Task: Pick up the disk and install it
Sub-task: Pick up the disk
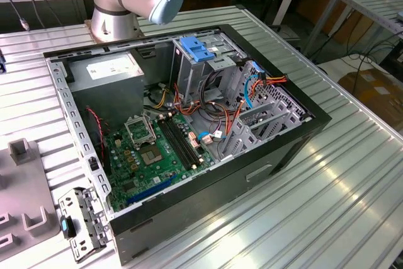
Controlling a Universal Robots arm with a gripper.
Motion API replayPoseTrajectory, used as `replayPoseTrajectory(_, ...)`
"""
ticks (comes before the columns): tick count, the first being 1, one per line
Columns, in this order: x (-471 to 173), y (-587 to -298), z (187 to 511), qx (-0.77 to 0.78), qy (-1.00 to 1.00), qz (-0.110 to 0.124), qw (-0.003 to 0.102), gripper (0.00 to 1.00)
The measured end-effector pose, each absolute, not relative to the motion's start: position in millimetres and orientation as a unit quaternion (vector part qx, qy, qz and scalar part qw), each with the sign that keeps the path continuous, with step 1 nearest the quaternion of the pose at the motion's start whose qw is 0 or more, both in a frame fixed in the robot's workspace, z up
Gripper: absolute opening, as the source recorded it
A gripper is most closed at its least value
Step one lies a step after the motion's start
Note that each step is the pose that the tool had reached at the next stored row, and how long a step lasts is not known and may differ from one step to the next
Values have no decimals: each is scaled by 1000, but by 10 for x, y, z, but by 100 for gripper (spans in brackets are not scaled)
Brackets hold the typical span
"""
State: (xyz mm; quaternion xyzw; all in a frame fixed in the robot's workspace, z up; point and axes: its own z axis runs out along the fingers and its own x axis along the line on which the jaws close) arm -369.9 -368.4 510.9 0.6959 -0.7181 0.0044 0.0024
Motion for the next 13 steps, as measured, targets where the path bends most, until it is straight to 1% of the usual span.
replayPoseTrajectory(13, -3513, -3778, 5109, 696, -718, 4, 3, 37)
